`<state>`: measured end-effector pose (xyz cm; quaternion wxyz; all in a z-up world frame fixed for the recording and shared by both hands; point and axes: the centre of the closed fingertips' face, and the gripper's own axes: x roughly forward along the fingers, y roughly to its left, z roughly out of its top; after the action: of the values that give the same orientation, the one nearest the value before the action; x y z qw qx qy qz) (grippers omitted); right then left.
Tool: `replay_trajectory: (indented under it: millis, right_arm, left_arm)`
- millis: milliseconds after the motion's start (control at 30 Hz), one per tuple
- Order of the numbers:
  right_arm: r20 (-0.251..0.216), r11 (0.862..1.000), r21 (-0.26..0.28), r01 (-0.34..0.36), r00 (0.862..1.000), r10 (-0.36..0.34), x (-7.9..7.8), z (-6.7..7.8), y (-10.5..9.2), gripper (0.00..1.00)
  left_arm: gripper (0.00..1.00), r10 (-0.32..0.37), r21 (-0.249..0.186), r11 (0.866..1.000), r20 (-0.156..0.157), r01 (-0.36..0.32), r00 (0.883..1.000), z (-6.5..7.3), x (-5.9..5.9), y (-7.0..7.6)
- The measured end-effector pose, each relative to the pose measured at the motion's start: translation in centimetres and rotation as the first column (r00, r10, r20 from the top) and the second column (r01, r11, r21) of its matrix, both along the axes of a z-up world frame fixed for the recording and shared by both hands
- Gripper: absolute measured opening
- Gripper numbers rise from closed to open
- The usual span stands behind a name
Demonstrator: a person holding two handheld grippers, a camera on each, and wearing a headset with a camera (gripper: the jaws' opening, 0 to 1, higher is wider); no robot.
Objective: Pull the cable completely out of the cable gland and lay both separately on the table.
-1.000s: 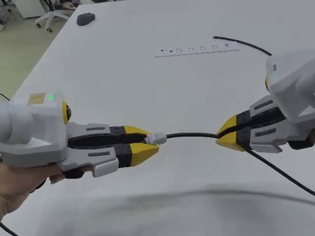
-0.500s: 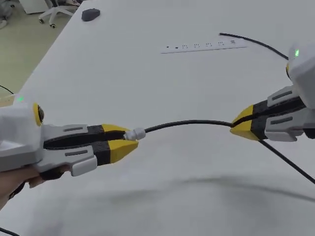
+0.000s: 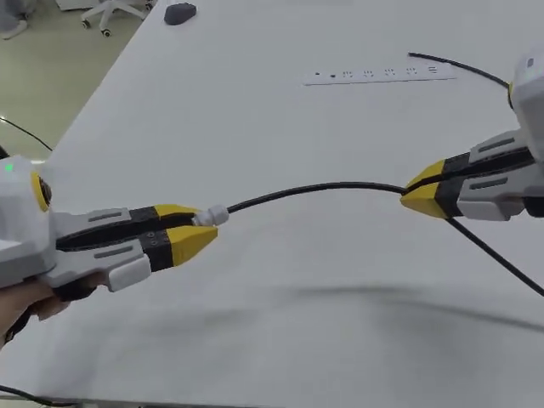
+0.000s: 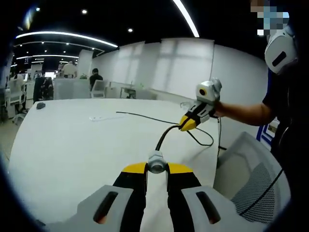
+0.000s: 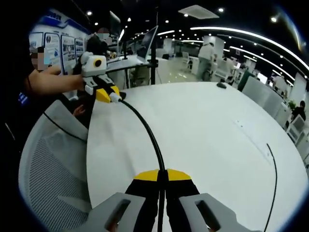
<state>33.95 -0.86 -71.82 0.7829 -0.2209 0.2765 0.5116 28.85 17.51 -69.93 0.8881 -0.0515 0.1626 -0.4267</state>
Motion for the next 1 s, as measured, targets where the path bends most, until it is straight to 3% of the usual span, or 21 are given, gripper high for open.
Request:
replay_trajectory:
  millis: [100,233,267,400,567,700,767,833,900,967,1000]
  right_arm:
    - [-0.017,0.999,0.033,0.017,1.0,-0.017,0.4,0.3,0.5,0.0]
    - [-0.011,0.999,0.038,0.03,0.999,-0.03,0.8,0.5,1.5,0.0]
    - [-0.022,0.998,0.065,0.029,0.999,-0.027,0.7,0.7,2.4,0.0]
    - [-0.023,0.995,0.089,0.049,0.999,-0.047,1.1,0.8,4.0,0.0]
    - [-0.057,0.989,0.135,0.065,0.997,-0.058,1.4,0.5,6.4,0.0]
    - [-0.122,0.971,0.216,0.099,0.99,-0.074,1.8,0.2,9.0,0.0]
    - [-0.177,0.957,0.254,0.137,0.98,-0.093,2.1,-0.1,10.3,0.0]
    - [-0.202,0.945,0.287,0.16,0.974,-0.103,2.5,-0.4,11.7,0.0]
    - [-0.218,0.939,0.296,0.173,0.97,-0.11,2.8,-0.8,12.9,0.0]
    - [-0.233,0.935,0.304,0.184,0.966,-0.114,3.0,-1.3,14.2,0.0]
    - [-0.238,0.931,0.312,0.188,0.964,-0.115,3.0,-1.4,14.7,0.0]
  left_arm:
    - [0.14,0.013,-0.01,1.0,0.001,-0.013,1.0,0.0,-0.3,1.3]
    - [0.14,0.023,-0.001,1.0,-0.01,-0.023,1.0,-0.6,-0.5,2.7]
    - [0.14,0.021,-0.002,1.0,-0.015,-0.021,1.0,-0.7,-0.6,3.0]
    - [0.14,0.031,0.004,1.0,-0.019,-0.031,0.999,-1.4,-0.6,3.9]
    - [0.14,0.063,-0.002,0.998,-0.029,-0.063,0.998,-2.5,-0.2,4.9]
    - [0.14,0.099,0.014,0.995,-0.025,-0.099,0.995,-4.0,0.3,5.4]
    - [0.14,0.107,0.016,0.994,-0.028,-0.107,0.994,-4.8,0.5,5.5]
    - [0.14,0.118,0.024,0.993,-0.019,-0.118,0.993,-5.4,0.7,5.6]
    - [0.14,0.13,0.035,0.991,-0.02,-0.129,0.991,-6.0,1.0,5.7]
    - [0.14,0.148,0.075,0.986,-0.012,-0.146,0.989,-6.6,1.3,6.1]
    - [0.14,0.153,0.064,0.986,-0.019,-0.151,0.988,-6.8,1.4,6.0]
